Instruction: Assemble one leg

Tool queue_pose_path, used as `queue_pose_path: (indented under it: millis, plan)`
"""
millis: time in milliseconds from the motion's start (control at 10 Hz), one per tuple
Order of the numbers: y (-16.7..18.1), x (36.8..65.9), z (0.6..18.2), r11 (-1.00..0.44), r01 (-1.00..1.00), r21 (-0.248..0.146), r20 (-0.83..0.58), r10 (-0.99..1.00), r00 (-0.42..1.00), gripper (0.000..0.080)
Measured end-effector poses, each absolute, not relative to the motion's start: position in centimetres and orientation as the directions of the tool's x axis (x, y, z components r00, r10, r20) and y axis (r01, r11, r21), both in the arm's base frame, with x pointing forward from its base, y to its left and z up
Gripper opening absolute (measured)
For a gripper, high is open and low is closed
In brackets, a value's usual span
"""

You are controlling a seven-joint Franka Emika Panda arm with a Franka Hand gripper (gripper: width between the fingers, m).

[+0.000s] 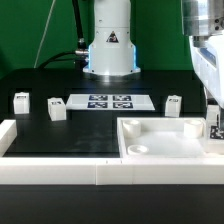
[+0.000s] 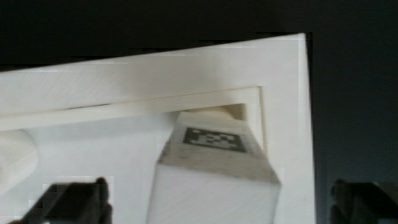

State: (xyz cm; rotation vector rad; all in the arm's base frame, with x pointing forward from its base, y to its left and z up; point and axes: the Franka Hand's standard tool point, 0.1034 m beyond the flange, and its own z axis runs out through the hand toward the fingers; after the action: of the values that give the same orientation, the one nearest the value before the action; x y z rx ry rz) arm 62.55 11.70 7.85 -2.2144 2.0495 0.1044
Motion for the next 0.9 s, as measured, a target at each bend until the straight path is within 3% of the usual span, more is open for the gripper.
queue_pose_path:
  millis: [600,900]
  plan:
    - [11.81,62.46,7.66,-0.673,-0.733,-0.095,-0.080,-0.729,0.680,0.0649]
    - [11.71,62.52,7.80,-0.864,-0.496,-0.086,-0.038,-0.495,0.868,0.0649]
